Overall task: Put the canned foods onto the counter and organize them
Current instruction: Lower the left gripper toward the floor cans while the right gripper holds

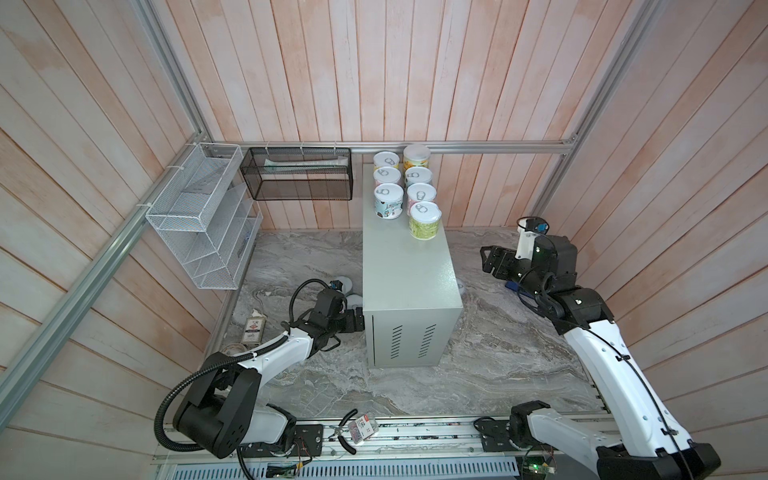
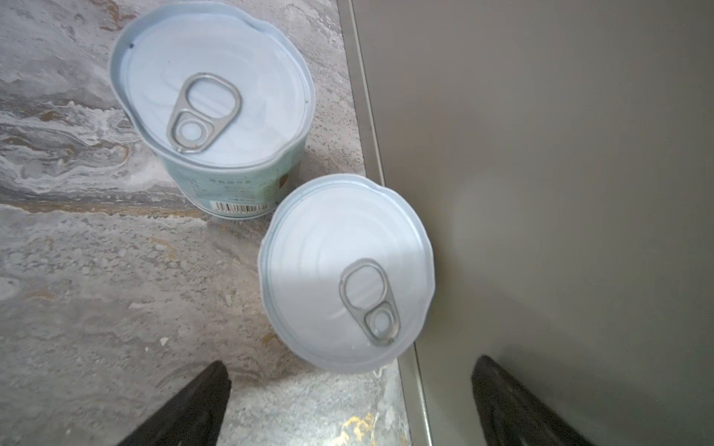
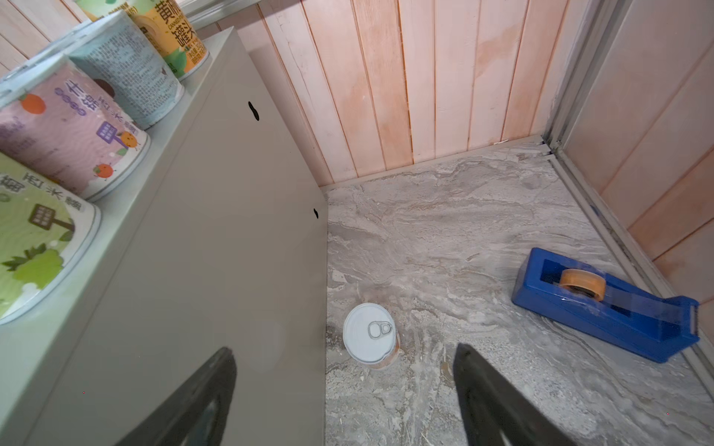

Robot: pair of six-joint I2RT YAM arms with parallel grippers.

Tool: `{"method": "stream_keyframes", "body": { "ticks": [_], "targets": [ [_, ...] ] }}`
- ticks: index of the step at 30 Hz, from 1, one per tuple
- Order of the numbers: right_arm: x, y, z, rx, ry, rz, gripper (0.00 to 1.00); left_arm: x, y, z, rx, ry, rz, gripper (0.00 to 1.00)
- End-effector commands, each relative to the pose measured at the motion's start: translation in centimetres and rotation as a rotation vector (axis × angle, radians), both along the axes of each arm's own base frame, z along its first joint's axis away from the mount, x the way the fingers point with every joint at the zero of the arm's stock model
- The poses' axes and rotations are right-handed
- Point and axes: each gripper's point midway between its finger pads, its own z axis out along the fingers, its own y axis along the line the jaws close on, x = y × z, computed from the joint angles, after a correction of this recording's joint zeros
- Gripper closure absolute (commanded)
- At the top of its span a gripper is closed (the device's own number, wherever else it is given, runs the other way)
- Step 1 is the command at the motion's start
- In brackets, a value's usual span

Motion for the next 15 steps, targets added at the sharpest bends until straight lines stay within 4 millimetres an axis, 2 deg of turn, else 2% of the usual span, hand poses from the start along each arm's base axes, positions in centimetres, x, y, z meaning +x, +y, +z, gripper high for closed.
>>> {"method": "stream_keyframes", "body": {
  "ticks": [1,10,15],
  "targets": [
    [0.3,0.7,0.2,0.043,-0.023,0.029,0.13,2.0,-0.3,0.8,0.016,-0.062,0.033,0.00],
    [-0.1,1.2,0.7,0.088,-0.048,0.052,0.17,4.4,-0.6,-0.7,0.102,-0.075,0.110,0.01],
    [-0.2,1.1,1.0,0.084,-0.053,0.051,0.18,4.8,-0.2,-1.7,0.154,-0.056,0.146,0.01]
  ]
}}
